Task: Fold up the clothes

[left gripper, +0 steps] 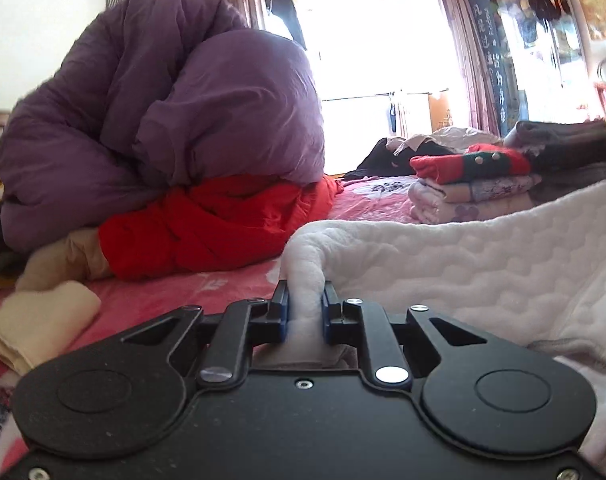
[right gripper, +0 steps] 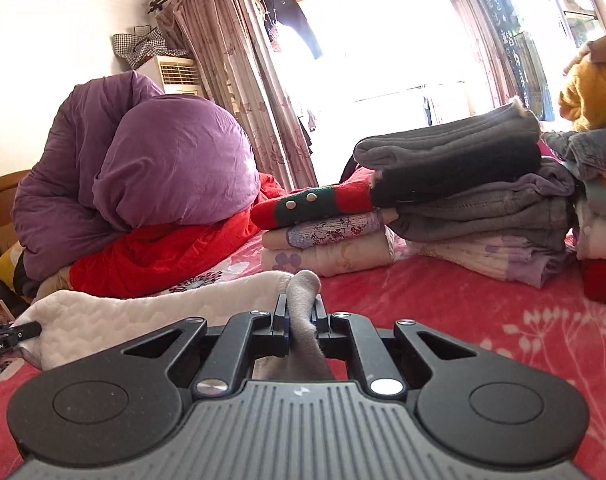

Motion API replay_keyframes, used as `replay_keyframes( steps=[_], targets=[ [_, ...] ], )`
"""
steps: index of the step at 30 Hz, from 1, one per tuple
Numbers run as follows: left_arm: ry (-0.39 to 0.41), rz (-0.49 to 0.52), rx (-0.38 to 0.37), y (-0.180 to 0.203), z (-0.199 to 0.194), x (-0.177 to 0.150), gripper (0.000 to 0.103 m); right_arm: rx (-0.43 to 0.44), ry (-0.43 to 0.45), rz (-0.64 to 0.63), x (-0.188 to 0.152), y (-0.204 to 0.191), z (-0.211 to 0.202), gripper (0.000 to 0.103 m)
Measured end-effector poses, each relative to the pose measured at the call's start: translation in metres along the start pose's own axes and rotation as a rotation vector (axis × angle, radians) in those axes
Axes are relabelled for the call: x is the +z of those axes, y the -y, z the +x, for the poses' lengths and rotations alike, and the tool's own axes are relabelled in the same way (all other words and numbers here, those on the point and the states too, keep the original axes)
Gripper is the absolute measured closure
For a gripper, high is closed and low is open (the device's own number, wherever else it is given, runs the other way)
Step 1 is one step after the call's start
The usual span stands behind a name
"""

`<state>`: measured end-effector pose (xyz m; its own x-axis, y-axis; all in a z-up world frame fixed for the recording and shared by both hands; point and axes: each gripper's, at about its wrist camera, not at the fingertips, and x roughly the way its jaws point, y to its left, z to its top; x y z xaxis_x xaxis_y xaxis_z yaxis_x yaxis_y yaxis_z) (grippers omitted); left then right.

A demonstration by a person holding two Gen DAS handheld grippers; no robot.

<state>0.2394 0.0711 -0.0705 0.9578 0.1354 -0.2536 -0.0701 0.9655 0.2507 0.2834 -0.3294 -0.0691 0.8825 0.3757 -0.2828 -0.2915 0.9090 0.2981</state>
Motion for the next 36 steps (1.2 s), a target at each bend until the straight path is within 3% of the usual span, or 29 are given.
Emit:
replay_keyframes(
  steps=[2,3,4,5,8,10,13,16,26,29,32,36],
  targets=[
    [0.019,0.152,0.054,0.015,0.005,-0.005,0.088,-0.008,-0.005,-0.011,0.002,-0.001,0.015,0.092],
    [0.005,0.223,0.067,0.023,0.011,-0.01,0.079,-0.022,-0.015,-0.021,0.002,-0.001,0.022,0.092],
    [-0.035,0.26,0.05,0.029,0.019,-0.014,0.056,-0.051,-0.041,-0.027,0.0,0.001,0.032,0.092],
    [-0.071,0.258,0.014,0.031,0.025,-0.019,0.048,-0.081,-0.068,-0.033,-0.002,0.004,0.042,0.092],
    [-0.135,0.163,-0.013,0.019,0.032,-0.022,0.047,-0.168,-0.149,-0.049,-0.009,0.012,0.072,0.092],
    [-0.144,0.084,-0.029,0.008,0.031,-0.018,0.047,-0.183,-0.245,0.023,-0.022,0.029,0.091,0.09],
    [-0.173,-0.048,-0.082,-0.005,0.029,-0.015,0.047,-0.157,-0.227,0.101,-0.022,0.036,0.088,0.084],
    [-0.201,-0.19,-0.155,-0.011,0.019,-0.013,0.047,-0.148,-0.187,0.105,-0.017,0.033,0.074,0.07],
    [-0.303,-0.495,-0.365,-0.005,-0.048,-0.011,0.046,-0.12,-0.111,0.301,-0.015,0.055,0.007,0.058],
    [-0.335,-0.598,-0.426,-0.003,-0.072,-0.013,0.042,-0.102,-0.094,0.361,-0.02,0.06,-0.018,0.055],
    [-0.405,-0.694,-0.49,0.008,-0.095,-0.026,0.039,-0.075,-0.101,0.411,-0.032,0.063,-0.046,0.047],
    [-0.544,-0.783,-0.579,0.04,-0.109,-0.047,0.038,-0.058,-0.194,0.372,-0.048,0.061,-0.061,0.042]
  ],
)
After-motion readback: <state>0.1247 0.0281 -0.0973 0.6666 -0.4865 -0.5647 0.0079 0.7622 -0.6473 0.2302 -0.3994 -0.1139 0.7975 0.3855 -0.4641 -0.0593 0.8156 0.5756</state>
